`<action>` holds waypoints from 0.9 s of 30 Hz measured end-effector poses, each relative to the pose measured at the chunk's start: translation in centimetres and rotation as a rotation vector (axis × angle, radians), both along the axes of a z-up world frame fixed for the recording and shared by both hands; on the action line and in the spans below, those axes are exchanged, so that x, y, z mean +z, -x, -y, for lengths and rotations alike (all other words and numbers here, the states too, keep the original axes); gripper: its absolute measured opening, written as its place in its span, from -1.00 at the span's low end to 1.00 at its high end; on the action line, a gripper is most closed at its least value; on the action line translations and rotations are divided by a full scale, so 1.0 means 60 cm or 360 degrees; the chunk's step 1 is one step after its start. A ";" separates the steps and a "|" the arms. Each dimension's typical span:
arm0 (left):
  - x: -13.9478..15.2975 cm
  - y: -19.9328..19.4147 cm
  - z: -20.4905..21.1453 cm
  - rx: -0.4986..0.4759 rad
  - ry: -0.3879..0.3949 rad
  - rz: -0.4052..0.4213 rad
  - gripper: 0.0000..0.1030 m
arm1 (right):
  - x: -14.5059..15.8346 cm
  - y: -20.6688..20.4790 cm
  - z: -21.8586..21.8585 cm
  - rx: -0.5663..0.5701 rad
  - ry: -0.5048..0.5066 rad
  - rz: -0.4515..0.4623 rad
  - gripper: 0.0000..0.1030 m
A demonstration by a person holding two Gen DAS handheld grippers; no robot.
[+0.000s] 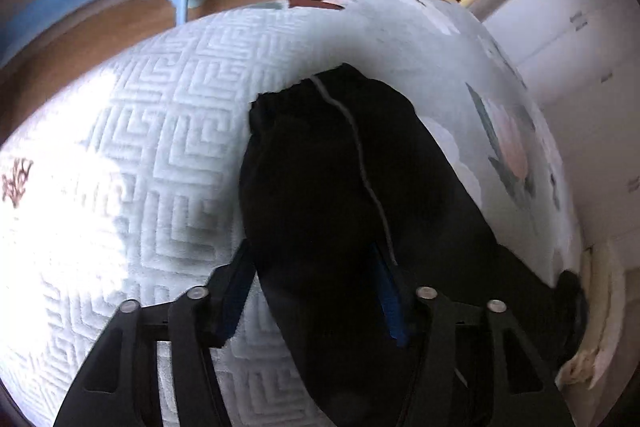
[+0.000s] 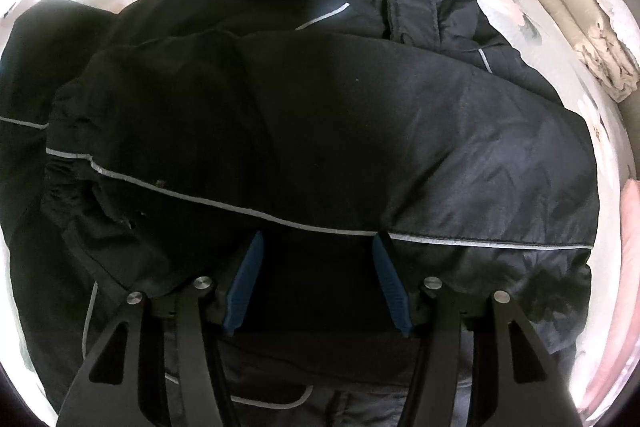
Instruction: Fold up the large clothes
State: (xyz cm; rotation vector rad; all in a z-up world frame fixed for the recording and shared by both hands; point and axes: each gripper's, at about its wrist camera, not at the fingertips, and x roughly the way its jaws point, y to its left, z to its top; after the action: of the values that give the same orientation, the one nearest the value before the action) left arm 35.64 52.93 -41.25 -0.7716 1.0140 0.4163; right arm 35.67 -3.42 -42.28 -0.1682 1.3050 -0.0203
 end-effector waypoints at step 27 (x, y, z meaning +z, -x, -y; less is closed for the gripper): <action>0.300 0.137 0.635 -0.1284 -0.0477 0.0516 -0.72 | 0.125 0.138 0.243 -0.0310 -0.0352 0.0221 0.22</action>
State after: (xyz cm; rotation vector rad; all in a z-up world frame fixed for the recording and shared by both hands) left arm 27.44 14.82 -23.25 -0.1125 0.8470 -0.2489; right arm 27.38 -18.01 -34.77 0.1473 1.1718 -0.0522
